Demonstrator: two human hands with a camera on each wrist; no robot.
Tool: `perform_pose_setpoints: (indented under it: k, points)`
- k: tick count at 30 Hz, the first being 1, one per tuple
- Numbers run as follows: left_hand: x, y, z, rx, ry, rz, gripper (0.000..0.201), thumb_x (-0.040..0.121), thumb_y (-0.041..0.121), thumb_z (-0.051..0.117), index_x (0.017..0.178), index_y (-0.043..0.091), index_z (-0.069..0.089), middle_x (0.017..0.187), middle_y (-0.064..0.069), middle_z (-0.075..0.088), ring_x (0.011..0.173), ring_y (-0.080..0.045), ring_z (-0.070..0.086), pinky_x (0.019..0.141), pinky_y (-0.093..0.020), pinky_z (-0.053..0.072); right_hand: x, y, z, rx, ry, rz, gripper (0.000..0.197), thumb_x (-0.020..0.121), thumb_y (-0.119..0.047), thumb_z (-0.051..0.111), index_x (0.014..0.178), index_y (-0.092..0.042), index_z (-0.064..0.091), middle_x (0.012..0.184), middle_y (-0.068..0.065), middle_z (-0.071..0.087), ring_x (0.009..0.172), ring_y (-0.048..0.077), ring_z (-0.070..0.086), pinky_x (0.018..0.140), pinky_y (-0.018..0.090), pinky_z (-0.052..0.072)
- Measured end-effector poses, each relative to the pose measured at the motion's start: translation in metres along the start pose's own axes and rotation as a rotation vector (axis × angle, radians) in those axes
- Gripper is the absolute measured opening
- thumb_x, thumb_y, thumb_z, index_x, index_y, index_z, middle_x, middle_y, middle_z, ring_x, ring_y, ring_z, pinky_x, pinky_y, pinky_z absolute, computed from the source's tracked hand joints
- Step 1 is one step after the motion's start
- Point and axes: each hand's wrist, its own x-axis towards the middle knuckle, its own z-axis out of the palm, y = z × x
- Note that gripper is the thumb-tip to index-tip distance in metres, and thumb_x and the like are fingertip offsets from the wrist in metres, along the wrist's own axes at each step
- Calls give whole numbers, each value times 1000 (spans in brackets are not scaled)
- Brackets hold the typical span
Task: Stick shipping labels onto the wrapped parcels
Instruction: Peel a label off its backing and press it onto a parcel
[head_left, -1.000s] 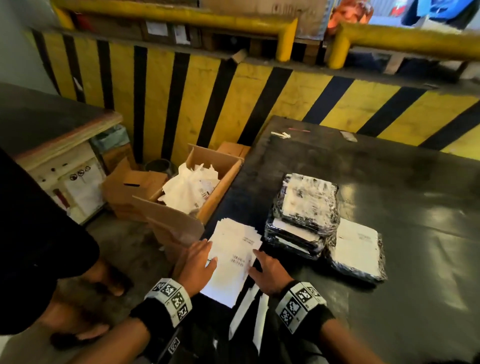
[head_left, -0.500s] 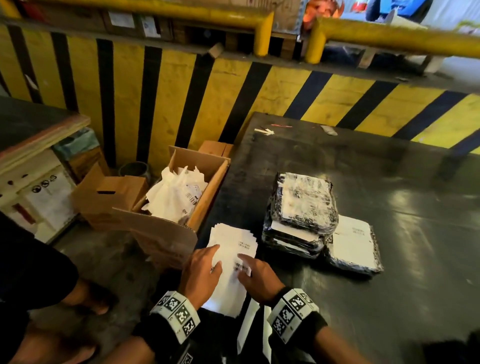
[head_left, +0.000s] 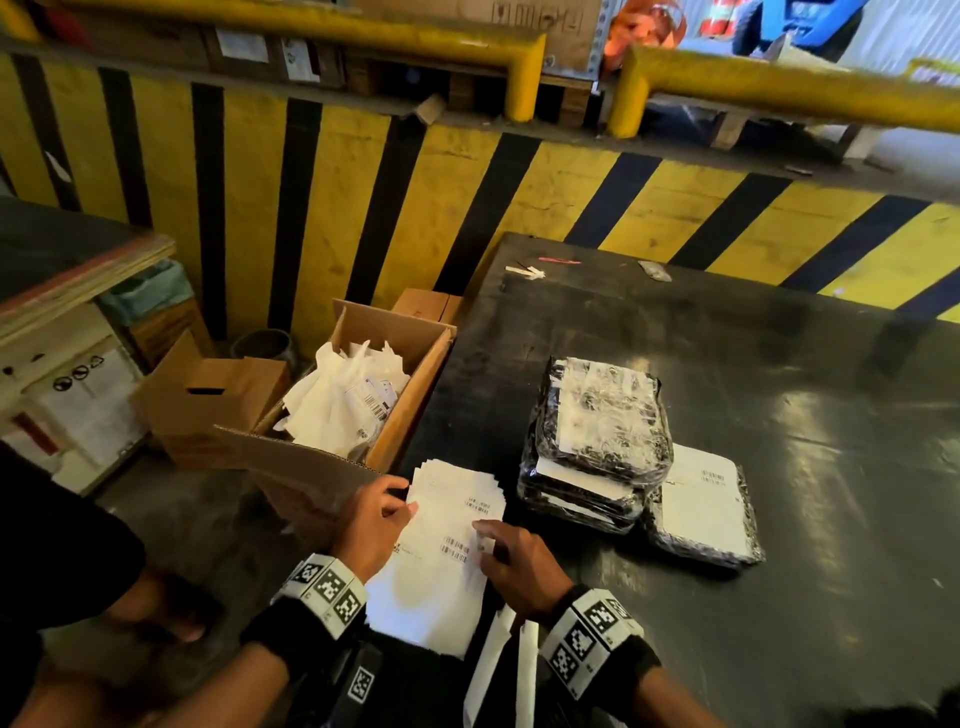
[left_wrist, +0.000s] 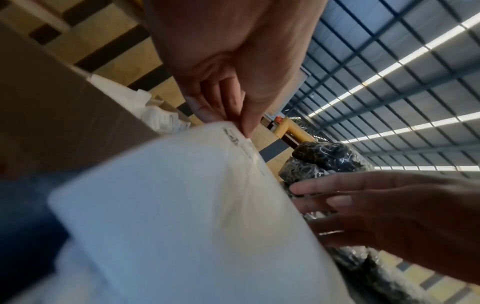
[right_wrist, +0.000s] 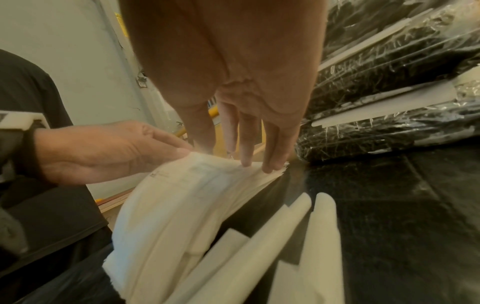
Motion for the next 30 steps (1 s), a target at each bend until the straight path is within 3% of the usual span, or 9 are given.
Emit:
perform_pose_setpoints:
  k: [5,8,11,13,17,19,22,27,30]
  points:
    - [0,7,-7,168,91,88,29,81,8,70,108,3,62,80,-13,72,71,-22,65,69,-31,51,8,3,-5,-97,-33,-31,35,90,-19,52,124,-13,59,130,2,60,120,14,53,100,19,37]
    - [-2,19,-15,-3,83,81,22,81,3,69,100,8,60,67,-6,65,64,-16,59,63,-28,45,11,2,-9,-115,-41,-67,31,91,-21,51,118,-11,63,125,2,63,116,13,56,99,22,40]
    - [2,33,-22,-167,66,71,20,84,3,64,101,11,57,77,-14,66,73,-23,62,66,-27,48,8,-10,-21,22,22,-119,24,95,-26,48,90,-14,69,87,-5,69,79,-2,60,75,24,46]
    - [4,44,-25,-215,91,91,17,85,6,63,95,18,57,85,-16,67,79,-26,65,70,-35,52,4,-21,-29,162,18,-120,38,97,-31,44,75,-9,65,63,-10,57,57,-3,52,64,23,42]
    - [9,67,-27,-259,193,155,16,86,7,63,94,18,55,89,-6,65,83,-17,64,67,-27,52,-12,-47,-48,495,-50,-105,40,99,-31,40,97,-3,70,95,4,73,90,16,68,89,30,51]
    - [14,76,-28,-253,241,180,17,86,8,63,99,15,55,91,-7,65,83,-16,64,66,-24,50,-23,-59,-57,576,-45,-128,38,98,-26,42,95,1,68,91,7,72,86,18,67,88,36,51]
    - [20,87,-28,-255,263,198,19,85,8,64,102,13,56,95,-11,67,85,-22,66,70,-36,55,-39,-69,-67,612,-24,-162,24,95,-14,50,93,4,66,89,18,71,85,25,69,89,39,54]
    - [19,100,-27,-236,242,224,18,86,10,63,103,13,56,95,-7,66,83,-23,66,72,-40,57,-60,-73,-74,580,-8,-185,13,89,-7,59,89,4,66,83,17,72,77,19,69,84,30,54]
    - [16,102,-25,-233,223,233,19,87,10,63,104,13,56,98,-8,66,85,-24,66,74,-40,57,-66,-73,-74,567,21,-183,15,88,-11,61,89,2,68,83,15,73,77,19,69,84,33,54]
